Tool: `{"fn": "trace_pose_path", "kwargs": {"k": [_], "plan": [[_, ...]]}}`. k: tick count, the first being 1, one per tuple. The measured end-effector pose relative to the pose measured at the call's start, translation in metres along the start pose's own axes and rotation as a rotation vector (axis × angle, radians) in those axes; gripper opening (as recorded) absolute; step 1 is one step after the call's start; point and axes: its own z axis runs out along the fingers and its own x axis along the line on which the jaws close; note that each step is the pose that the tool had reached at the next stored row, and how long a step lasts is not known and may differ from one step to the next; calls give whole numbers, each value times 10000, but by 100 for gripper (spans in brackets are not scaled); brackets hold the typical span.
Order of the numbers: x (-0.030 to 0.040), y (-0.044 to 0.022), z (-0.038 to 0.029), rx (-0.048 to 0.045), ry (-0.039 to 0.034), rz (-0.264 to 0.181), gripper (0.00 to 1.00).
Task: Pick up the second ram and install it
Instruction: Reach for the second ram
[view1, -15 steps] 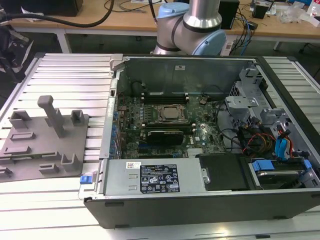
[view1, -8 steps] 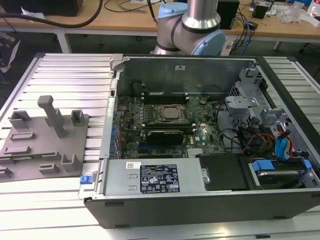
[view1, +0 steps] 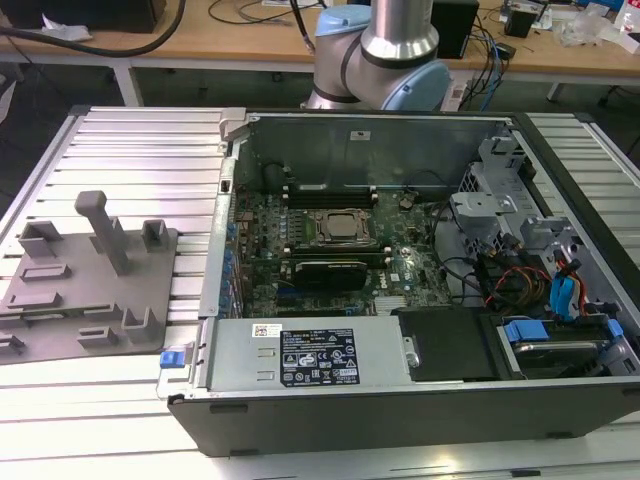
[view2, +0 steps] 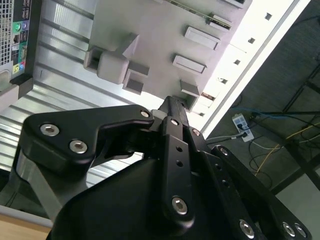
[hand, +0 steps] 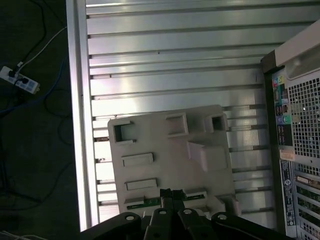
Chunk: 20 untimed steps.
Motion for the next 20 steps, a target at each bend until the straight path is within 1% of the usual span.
{"fn": "trace_pose_path", "kwargs": {"k": [3,7,10,18,20], "plan": [[5,-3,0,0,0,3,11],[10,-41,0,0,0,1,11],[13,-91,-1,0,0,1,11],[20,-191,-3,0,0,1,11],[21,-227,-4,1,1,2,11]]}}
